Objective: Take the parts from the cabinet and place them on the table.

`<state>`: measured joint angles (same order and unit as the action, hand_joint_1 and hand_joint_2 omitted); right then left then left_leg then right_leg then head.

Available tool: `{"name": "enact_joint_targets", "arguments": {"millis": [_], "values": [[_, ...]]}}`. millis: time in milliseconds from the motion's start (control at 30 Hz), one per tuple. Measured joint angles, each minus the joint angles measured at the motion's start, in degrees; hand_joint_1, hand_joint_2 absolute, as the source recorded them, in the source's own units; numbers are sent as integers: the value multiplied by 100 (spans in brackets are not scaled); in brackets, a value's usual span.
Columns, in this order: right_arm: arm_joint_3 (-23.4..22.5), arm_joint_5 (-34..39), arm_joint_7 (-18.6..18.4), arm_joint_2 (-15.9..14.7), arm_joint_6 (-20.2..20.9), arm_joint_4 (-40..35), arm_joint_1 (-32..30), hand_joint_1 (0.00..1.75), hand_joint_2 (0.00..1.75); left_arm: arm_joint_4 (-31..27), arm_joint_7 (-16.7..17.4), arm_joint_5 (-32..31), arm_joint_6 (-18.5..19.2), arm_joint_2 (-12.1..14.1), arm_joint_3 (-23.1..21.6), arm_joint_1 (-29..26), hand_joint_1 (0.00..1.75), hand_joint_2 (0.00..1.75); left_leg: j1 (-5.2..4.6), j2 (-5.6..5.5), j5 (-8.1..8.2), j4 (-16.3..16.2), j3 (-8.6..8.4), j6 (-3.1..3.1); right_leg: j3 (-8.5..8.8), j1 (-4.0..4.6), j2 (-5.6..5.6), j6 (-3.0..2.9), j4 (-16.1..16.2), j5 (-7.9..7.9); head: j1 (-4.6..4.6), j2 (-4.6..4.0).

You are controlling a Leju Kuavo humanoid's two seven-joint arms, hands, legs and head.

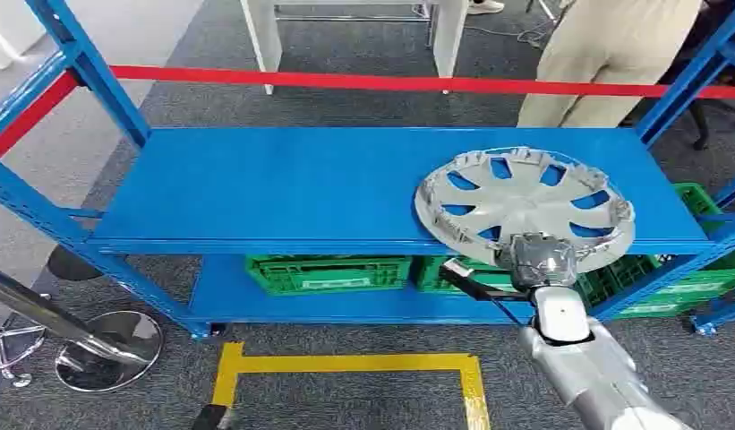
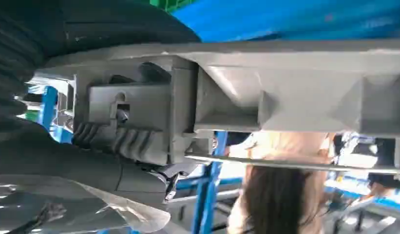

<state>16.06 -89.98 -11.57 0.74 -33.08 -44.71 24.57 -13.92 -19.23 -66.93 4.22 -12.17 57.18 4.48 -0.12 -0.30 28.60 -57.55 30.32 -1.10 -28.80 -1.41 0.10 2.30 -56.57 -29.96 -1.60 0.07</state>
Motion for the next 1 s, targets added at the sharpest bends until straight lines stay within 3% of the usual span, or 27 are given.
{"name": "enact_joint_targets", "arguments": {"millis": [133,233,300,533,600,633,667,700,733,900,1000], "values": [[384,2,-613,-173,-319,-627,-211,175,175,0,42,-94,48,-11,28,-2,0,0,-3,0,0,0,9,0,-9,-3,2,0,0,0,-2,0],[1080,7,-1405,-568,-293,-1380,-254,175,175,0,68,-157,52,-17,31,-1,0,0,-6,0,-1,-1,23,0,-21,-6,1,2,-2,1,-2,0],[1518,2,-1706,-858,-190,-1963,-232,175,175,0,70,-183,59,-20,31,2,0,0,-6,0,-1,-1,24,0,-22,-6,2,2,-2,2,0,0],[1553,2,-1725,-884,-183,-2012,-229,175,175,0,70,-186,61,-20,31,3,0,0,-6,0,-1,-1,24,0,-22,-6,2,2,-2,2,0,0],[2145,2,-1980,-1334,5,-2891,-57,175,175,0,72,-205,59,-22,33,8,0,0,-7,1,-1,-4,24,0,-26,-7,7,2,-2,2,0,0],[2608,2,-2172,-1755,260,-3745,116,175,175,0,87,-214,59,-22,35,10,0,0,-7,0,-1,-4,24,0,-26,-7,3,2,-2,2,-2,0],[2794,2,-2042,-2000,289,-4321,178,175,175,0,105,-216,59,-24,37,15,0,0,-7,-7,-1,-3,26,0,-25,-6,-8,2,-2,2,0,0],[2796,2,-1552,-2229,282,-4889,162,175,175,0,118,-225,50,-28,39,15,0,0,-6,-8,-1,-3,25,0,-25,-6,-5,2,-2,1,-2,0],[2749,2,-1387,-2258,278,-5007,116,175,175,0,118,-225,48,-31,42,15,0,0,-6,-8,-1,-3,25,0,-24,-6,-5,2,-2,1,0,0],[2340,4,-428,-2280,239,-5456,-229,175,175,0,118,-249,33,-50,48,13,0,0,-7,-13,-1,-4,26,0,-22,-7,-13,2,-1,1,-2,0],[1761,2,918,-2056,5,-5566,-706,175,175,0,120,-253,31,-52,59,13,0,0,-7,-13,-1,-3,27,0,-21,-6,-12,3,-1,1,2,0]]}}
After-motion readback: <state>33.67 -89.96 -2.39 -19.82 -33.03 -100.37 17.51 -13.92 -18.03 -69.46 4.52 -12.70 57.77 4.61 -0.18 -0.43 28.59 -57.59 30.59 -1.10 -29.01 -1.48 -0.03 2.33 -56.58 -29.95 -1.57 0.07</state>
